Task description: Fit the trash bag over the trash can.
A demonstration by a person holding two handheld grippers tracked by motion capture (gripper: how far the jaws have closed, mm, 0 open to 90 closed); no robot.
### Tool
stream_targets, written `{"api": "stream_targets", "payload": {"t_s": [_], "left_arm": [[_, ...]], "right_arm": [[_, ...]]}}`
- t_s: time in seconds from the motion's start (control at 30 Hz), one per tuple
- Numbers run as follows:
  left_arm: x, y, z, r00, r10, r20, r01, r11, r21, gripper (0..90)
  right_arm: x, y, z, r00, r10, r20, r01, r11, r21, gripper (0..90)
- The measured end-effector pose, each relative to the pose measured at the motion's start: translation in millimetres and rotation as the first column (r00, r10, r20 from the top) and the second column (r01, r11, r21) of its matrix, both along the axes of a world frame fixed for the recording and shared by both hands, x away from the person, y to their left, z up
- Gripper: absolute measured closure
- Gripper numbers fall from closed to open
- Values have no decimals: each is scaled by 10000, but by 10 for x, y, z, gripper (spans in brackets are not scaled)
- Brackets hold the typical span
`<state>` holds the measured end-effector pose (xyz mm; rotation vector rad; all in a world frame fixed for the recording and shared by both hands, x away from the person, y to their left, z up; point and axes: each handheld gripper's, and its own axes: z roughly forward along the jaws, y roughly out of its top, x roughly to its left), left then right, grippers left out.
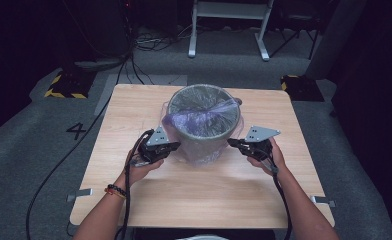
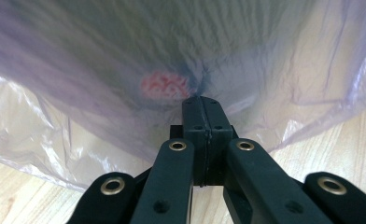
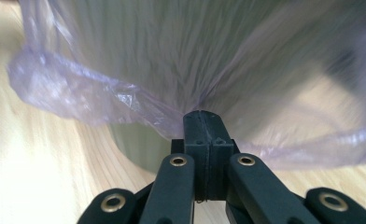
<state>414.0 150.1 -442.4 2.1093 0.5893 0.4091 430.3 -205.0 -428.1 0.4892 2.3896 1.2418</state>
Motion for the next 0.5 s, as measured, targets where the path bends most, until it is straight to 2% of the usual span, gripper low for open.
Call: {"api": "stream_targets", "payload": {"t_s": [0.2, 0.4, 0.47, 0.5], "left_arm": [[41, -17, -122, 9995, 62, -301, -54, 9996, 274, 900], [63, -32, -221, 9984, 153, -541, -120, 9980, 614, 900], [60, -6, -237, 9978, 237, -619, -202, 9982, 567, 899], [58, 15, -238, 9972, 242, -709, -209, 9987, 474, 853]], "right_arm": [[61, -40, -107, 9987, -289, -417, 292, 9996, 67, 900], [170, -102, -250, 9922, -669, -1048, 654, 9977, -172, 900], [192, -141, -281, 9902, -794, -1145, 790, 9968, -79, 900], [195, -160, -284, 9888, -930, -1163, 937, 9956, 0, 883]]}}
